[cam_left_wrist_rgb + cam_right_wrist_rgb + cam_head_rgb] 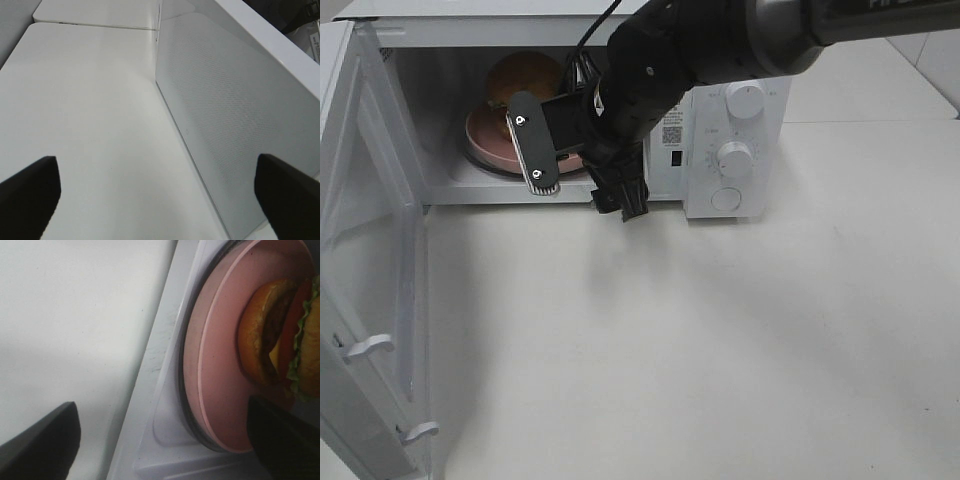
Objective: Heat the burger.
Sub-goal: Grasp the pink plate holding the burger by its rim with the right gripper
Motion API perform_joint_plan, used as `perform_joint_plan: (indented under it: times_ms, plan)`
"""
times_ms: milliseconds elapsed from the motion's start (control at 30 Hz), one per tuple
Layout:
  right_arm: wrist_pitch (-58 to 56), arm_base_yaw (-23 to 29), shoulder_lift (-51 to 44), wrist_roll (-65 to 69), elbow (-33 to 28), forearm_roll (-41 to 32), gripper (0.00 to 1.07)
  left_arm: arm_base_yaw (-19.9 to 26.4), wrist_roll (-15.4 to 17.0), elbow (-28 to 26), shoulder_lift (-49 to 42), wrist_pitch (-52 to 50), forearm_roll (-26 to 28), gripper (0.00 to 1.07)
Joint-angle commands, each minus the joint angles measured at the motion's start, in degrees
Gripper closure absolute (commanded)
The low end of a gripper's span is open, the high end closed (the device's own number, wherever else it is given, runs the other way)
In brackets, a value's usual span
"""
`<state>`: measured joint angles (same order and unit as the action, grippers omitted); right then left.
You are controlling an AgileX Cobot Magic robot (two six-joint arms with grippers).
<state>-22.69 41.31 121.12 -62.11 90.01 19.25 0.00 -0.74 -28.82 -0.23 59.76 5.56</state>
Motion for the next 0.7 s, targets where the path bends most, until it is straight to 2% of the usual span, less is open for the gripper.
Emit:
perform_joint_plan:
  times_ms: [33, 333, 500, 700]
  plan:
    - [-0.3, -0.1, 2.3, 0.2, 2.7, -0.2, 0.23, 0.2, 0.1, 0.2, -1.1, -0.6, 0.1, 0.09]
    - [0.1, -0.7, 6.6, 0.5, 7.0, -0.6, 0.24, 0.2, 0.1, 0.2, -1.1, -0.6, 0.1, 0.09]
    - [-0.7, -0.7, 10.1, 0.5, 11.7, -1.6, 0.26, 0.2, 0.1, 0.2, -1.1, -0.6, 0.1, 0.09]
    - [-0.9, -0.7, 12.3, 0.5, 13.3, -1.8, 0.28, 0.2, 0.1, 0.2, -1.1, -0.6, 0.1, 0.09]
